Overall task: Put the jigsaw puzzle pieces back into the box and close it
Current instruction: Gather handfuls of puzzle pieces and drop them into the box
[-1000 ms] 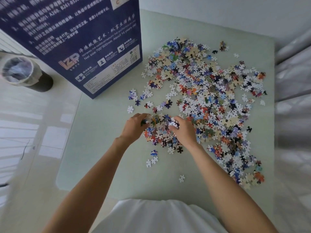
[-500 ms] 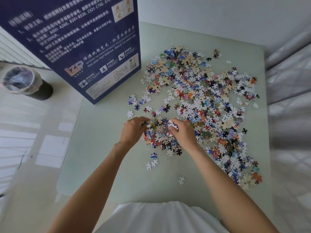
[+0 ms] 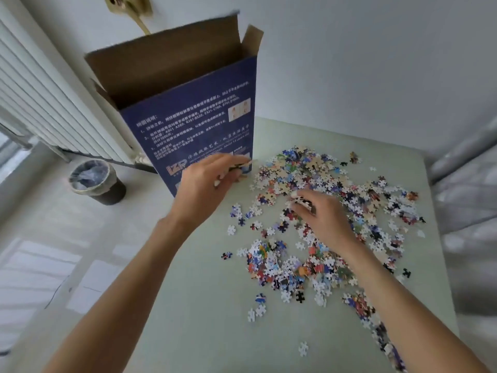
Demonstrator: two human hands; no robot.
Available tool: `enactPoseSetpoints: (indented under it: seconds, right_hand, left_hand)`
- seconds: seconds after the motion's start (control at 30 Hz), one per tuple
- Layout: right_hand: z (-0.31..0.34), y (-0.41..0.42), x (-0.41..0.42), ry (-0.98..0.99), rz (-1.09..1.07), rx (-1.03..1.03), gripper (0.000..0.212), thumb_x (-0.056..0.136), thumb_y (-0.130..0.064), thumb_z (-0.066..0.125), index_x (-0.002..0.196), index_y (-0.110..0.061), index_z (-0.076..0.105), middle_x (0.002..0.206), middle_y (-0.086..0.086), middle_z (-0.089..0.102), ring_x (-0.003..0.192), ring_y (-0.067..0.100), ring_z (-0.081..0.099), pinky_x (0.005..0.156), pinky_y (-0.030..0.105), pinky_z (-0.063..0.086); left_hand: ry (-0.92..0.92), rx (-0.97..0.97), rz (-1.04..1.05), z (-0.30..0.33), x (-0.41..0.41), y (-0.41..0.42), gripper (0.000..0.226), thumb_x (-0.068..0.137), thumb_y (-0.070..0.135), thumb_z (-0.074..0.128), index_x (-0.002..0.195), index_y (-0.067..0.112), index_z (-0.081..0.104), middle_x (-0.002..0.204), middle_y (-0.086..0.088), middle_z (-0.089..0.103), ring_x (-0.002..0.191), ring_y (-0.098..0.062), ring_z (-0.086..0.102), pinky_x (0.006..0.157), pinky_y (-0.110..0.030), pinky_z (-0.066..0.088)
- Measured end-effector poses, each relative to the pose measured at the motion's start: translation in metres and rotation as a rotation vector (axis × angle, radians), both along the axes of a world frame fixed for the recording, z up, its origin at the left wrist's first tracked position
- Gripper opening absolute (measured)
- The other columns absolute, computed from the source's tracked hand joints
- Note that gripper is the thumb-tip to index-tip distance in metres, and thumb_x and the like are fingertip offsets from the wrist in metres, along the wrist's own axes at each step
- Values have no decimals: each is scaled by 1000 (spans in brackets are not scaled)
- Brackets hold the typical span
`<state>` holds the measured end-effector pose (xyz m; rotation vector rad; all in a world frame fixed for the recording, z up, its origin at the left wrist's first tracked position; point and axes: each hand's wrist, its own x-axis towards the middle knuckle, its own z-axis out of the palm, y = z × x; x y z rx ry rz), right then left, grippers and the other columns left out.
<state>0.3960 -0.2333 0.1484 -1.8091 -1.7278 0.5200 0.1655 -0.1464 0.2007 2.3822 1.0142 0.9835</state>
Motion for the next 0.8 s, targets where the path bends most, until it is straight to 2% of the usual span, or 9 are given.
enactPoseSetpoints:
  seconds: [0.03, 0.13, 0.2, 0.3, 0.4, 0.43, 0.57, 0.67, 0.8]
  right_hand:
    - [13, 5, 1, 1, 18, 22, 33, 88, -20, 61, 116, -3, 61, 115, 11, 65, 78, -10, 49, 77, 3, 37]
    - [54, 35, 2, 10, 79, 136, 29, 87, -17, 64, 113, -5, 63, 113, 4, 65, 61, -20, 50, 67, 0, 37]
    - [79, 59, 0, 6, 112, 210, 25, 86, -18, 65, 109, -8, 66, 108, -1, 67, 72, -11, 57, 71, 2, 40]
    - [112, 96, -4, -19, 168, 278, 21, 88, -21, 63, 105, -9, 66, 103, 1, 70, 84, 9, 64, 75, 16, 49]
    - [136, 134, -10, -67, 224, 355, 20, 89, -22, 61, 105, -9, 63, 103, 0, 68, 83, 6, 59, 66, 0, 37]
    - [143, 146, -13, -74, 235, 372, 21, 89, -23, 61, 106, -10, 63, 103, 0, 68, 85, 6, 58, 65, 0, 36]
    - [160, 190, -27, -87, 284, 426, 22, 89, -24, 61, 108, -13, 63, 108, 2, 68, 94, 6, 59, 68, 4, 40]
    - [169, 214, -40, -106, 356, 435, 20, 90, -22, 61, 107, -13, 64, 105, 3, 68, 94, 13, 63, 74, 18, 50]
    - [168, 242, -58, -211, 516, 434, 17, 88, -18, 62, 104, -14, 66, 101, 3, 69, 91, 14, 64, 80, 30, 53]
  left_hand:
    - [1, 66, 26, 15, -2, 10, 24, 90, 10, 59, 113, 13, 65, 105, 6, 66, 86, 1, 60, 77, -6, 49]
    - [0, 254, 164, 58, -11, 42, 24, 91, 14, 57, 114, 12, 65, 109, 0, 66, 94, 0, 55, 78, 2, 41]
    - [4, 313, 262, 76, -16, 63, 24, 92, 14, 56, 114, 11, 65, 112, -4, 66, 97, -3, 56, 80, 0, 38]
    - [42, 349, 329, 87, -22, 90, 25, 92, 11, 55, 115, 11, 65, 113, -8, 66, 96, -16, 63, 83, -15, 46]
    - [120, 335, 360, 86, -26, 110, 25, 92, 9, 54, 115, 11, 65, 113, -8, 66, 96, -23, 65, 84, -28, 51]
    - [160, 315, 372, 84, -27, 114, 26, 92, 8, 54, 115, 12, 65, 114, -8, 65, 97, -24, 65, 83, -31, 51]
    - [282, 181, 395, 74, -25, 122, 30, 95, 6, 45, 118, 13, 63, 120, -9, 62, 99, -28, 63, 79, -34, 52]
    - [353, 127, 416, 70, -25, 123, 32, 98, 10, 40, 121, 20, 60, 123, -6, 60, 96, -28, 63, 68, -33, 52]
    - [374, 138, 389, 67, -27, 119, 30, 99, 23, 39, 124, 26, 57, 119, -2, 61, 84, -21, 62, 53, -23, 36]
